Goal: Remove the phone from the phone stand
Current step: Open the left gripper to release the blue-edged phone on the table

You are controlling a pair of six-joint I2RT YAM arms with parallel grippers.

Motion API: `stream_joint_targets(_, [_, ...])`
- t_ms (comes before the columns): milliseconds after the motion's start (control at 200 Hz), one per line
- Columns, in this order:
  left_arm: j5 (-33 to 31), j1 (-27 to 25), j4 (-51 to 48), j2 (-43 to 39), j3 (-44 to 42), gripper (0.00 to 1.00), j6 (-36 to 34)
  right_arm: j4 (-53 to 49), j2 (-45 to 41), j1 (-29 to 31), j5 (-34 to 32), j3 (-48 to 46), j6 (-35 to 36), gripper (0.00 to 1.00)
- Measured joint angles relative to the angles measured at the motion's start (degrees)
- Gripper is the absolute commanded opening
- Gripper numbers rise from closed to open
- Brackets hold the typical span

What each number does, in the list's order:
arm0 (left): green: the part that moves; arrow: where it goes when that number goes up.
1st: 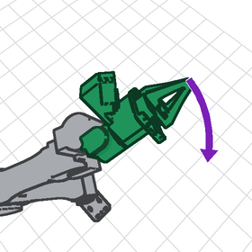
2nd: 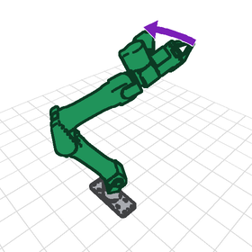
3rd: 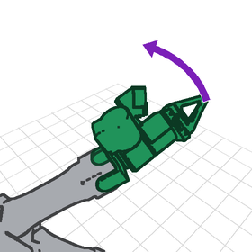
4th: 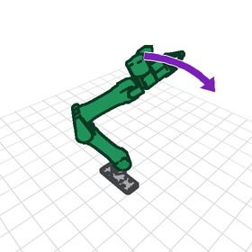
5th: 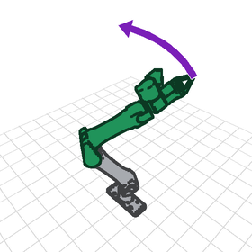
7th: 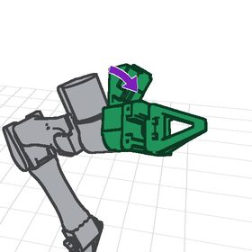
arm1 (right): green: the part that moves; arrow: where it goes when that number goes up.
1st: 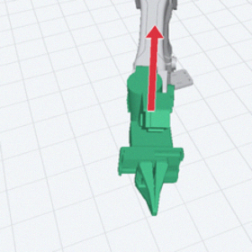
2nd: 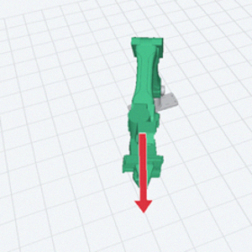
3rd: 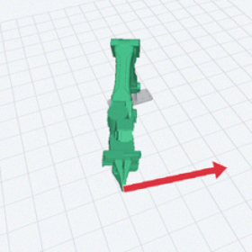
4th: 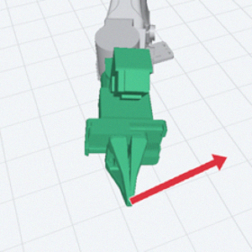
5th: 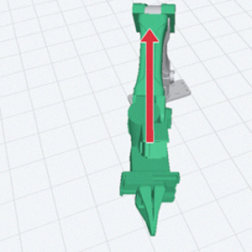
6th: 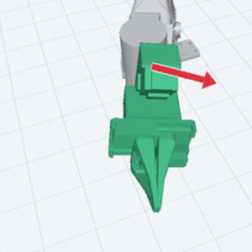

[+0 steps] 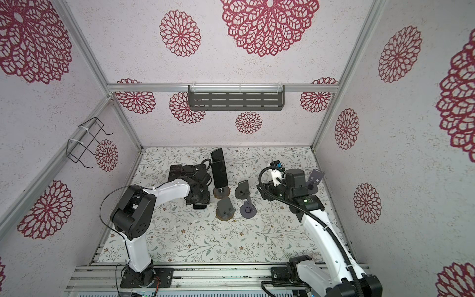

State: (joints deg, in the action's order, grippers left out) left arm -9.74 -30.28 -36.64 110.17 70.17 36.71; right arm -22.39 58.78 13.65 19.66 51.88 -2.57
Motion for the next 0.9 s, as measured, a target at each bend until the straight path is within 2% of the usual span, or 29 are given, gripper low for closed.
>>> stream_joint_targets(335, [-0.07, 0.85, 0.57, -0.63, -1.01, 0.62, 0.76, 0.44, 0.02, -0.02, -0.04, 0.00, 0.00, 0.72])
stream_joint_targets(901, [-0.44, 1.64, -0.13, -0.98, -1.44, 0.82, 0.55, 0.46, 0.02, -0.02, 0.07, 0.00, -0.09, 0.73])
